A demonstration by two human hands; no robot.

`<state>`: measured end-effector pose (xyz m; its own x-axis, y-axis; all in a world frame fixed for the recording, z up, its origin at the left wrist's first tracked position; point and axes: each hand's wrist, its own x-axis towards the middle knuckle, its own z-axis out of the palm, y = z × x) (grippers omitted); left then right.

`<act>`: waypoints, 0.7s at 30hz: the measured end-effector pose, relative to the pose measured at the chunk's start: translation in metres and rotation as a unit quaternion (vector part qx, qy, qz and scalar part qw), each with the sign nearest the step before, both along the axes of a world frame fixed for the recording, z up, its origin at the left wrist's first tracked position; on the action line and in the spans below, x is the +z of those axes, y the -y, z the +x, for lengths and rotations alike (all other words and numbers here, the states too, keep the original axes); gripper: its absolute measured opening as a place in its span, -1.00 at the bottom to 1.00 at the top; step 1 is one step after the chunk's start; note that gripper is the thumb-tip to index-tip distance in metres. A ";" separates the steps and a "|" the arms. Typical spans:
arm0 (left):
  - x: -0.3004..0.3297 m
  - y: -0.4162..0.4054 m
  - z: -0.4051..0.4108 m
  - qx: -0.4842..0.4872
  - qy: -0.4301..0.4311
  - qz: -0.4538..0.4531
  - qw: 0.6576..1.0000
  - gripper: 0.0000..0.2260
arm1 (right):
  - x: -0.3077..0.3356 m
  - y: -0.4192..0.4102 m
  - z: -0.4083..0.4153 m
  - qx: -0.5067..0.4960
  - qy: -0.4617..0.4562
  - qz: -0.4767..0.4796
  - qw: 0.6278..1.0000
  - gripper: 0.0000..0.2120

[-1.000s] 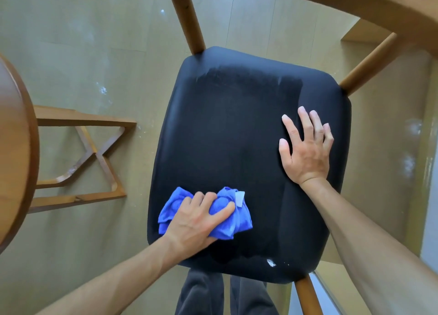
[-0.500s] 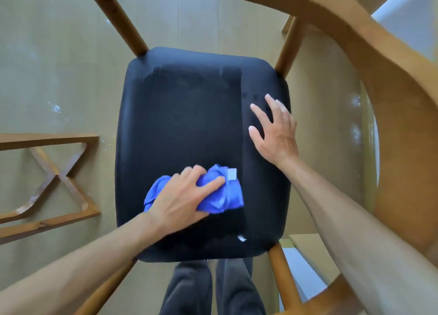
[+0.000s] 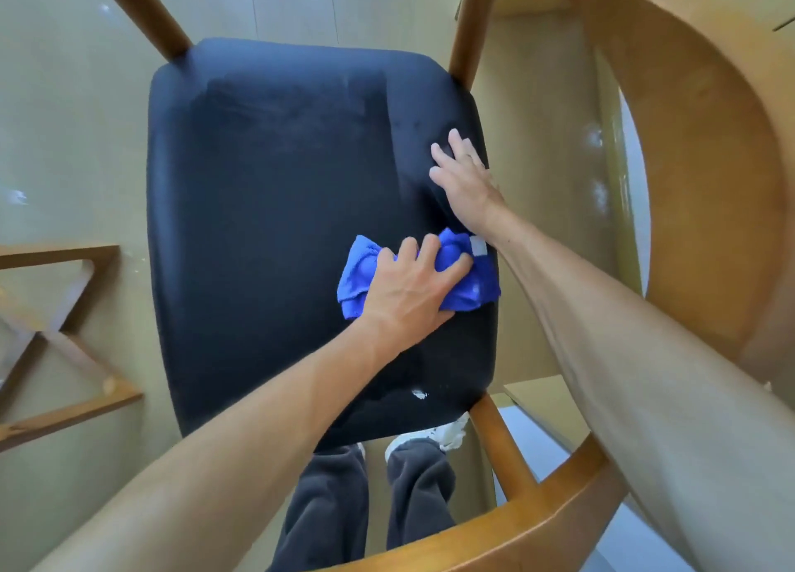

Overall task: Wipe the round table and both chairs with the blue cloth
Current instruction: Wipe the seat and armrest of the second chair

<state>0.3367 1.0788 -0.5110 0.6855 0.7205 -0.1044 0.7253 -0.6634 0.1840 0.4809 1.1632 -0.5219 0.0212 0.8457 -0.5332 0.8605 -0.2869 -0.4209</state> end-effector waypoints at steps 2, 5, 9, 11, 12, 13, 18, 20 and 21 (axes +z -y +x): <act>0.001 0.028 -0.002 -0.064 0.021 -0.004 0.998 -0.65 | -0.002 0.001 0.002 0.004 0.009 0.002 1.000 -0.63; 0.001 0.049 -0.013 -0.154 0.015 -0.012 0.988 -0.65 | 0.000 0.001 0.004 0.008 0.008 -0.010 1.000 -0.60; 0.003 0.063 -0.033 -0.218 0.022 -0.025 0.975 -0.66 | 0.004 -0.001 0.006 -0.024 -0.014 -0.021 0.999 -0.53; 0.005 0.072 -0.049 -0.253 0.031 -0.016 0.967 -0.71 | 0.005 -0.001 0.005 -0.035 -0.021 -0.025 0.999 -0.52; 0.005 0.077 -0.059 -0.273 0.038 -0.008 0.961 -0.67 | 0.006 -0.001 0.005 -0.035 -0.019 -0.024 0.999 -0.51; 0.005 0.083 -0.070 -0.294 0.044 0.000 0.955 -0.61 | 0.006 -0.001 0.004 -0.035 -0.016 -0.023 0.999 -0.51; 0.008 0.101 -0.095 -0.333 0.001 -0.044 0.942 -0.64 | 0.002 0.002 0.002 -0.039 -0.005 -0.018 0.999 -0.50; 0.008 0.097 -0.098 -0.325 0.004 -0.075 0.943 -0.56 | 0.001 0.002 -0.001 -0.041 -0.009 -0.015 0.999 -0.50; 0.009 0.096 -0.101 -0.318 0.016 -0.093 0.943 -0.48 | 0.000 0.002 -0.001 -0.040 -0.007 -0.016 0.999 -0.49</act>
